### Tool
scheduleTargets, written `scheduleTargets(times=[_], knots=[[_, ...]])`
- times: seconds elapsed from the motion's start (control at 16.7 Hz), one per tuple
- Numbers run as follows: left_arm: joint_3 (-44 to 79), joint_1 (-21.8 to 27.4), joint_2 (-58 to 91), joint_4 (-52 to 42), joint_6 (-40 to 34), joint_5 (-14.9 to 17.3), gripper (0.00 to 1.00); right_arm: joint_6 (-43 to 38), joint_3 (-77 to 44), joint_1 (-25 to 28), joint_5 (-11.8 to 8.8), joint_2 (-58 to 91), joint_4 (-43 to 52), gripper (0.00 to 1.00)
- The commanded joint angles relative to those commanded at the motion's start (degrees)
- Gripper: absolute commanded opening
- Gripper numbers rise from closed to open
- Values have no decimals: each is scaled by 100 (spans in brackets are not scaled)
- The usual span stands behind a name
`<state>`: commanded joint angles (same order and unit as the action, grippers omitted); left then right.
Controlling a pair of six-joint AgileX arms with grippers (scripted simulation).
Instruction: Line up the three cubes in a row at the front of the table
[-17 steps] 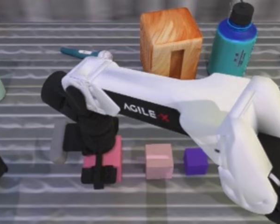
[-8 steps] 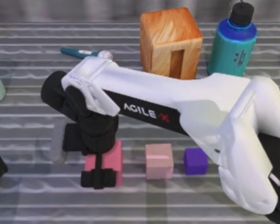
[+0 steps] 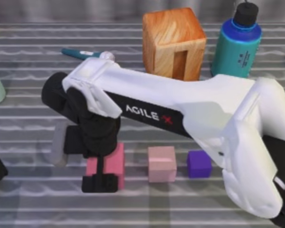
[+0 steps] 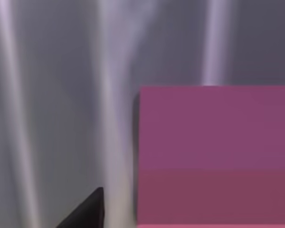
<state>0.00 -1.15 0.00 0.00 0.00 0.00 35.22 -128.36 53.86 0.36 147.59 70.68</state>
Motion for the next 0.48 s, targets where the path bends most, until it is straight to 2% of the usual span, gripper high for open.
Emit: scheduleTargets(times=[0.48], knots=[[0, 0, 0, 0, 0, 0, 100, 6, -1690, 44, 1, 154, 1536, 100]])
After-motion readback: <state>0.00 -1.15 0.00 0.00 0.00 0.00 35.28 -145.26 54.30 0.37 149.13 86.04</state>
